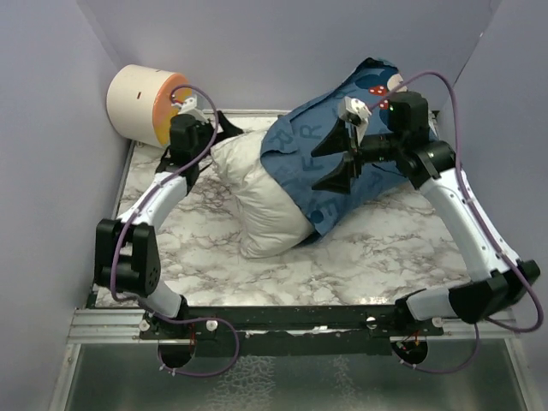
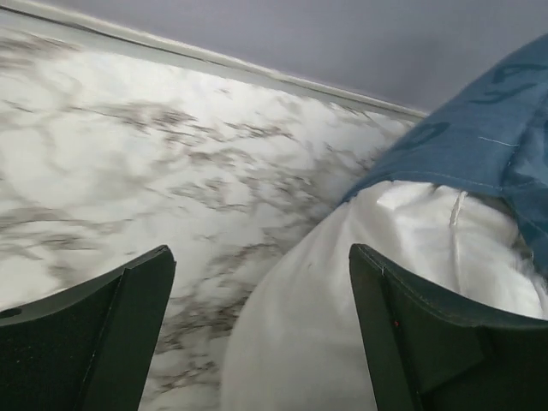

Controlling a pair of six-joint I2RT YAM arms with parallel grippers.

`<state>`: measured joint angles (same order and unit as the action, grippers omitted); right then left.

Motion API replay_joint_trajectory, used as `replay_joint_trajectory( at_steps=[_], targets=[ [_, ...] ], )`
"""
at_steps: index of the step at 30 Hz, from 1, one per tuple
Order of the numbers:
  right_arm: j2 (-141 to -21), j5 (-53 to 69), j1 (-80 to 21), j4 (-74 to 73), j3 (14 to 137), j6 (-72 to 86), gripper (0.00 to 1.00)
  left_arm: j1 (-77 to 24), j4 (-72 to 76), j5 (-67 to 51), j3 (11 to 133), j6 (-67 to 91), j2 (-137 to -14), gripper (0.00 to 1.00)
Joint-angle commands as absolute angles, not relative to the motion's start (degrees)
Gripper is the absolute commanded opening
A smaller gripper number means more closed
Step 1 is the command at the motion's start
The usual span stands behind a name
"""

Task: Put the pillow into the pillowcase
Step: Stuff the pillow into the pillowcase.

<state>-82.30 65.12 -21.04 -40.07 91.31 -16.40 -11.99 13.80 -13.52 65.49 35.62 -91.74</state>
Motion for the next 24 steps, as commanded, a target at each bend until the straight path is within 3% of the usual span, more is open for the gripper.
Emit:
replay_joint_trajectory(
  at_steps=[1, 7, 15, 19, 24],
  targets=[
    [-77.5, 55.9, -22.0, -30.7, 81.9, -16.9, 0.97, -7.0, 0.3, -8.1, 63.6, 21.9, -82.0, 0.88],
    [-79.9, 30.8, -30.2, -23.2, 72.7, -19.2, 0.97, -5.4, 0.9, -9.8, 50.7, 22.4, -66.9, 0.89],
    [-88.4, 8.0, -31.0, -18.5, 75.9, -21.8, 0.93, -5.5, 21.1, -19.1, 24.4, 44.0, -43.7, 0.94],
    [-90.0, 6.7, -31.0, -20.2, 78.2, -22.5, 0.71, -7.9, 27.8, -19.0, 19.9, 48.9, -40.9, 0.95],
    [-89.9, 8.7, -31.0, -23.9, 81.8, -22.1, 0.21, -15.6, 31.0, -16.9, 22.4, 47.2, -47.6, 0.96]
  ],
)
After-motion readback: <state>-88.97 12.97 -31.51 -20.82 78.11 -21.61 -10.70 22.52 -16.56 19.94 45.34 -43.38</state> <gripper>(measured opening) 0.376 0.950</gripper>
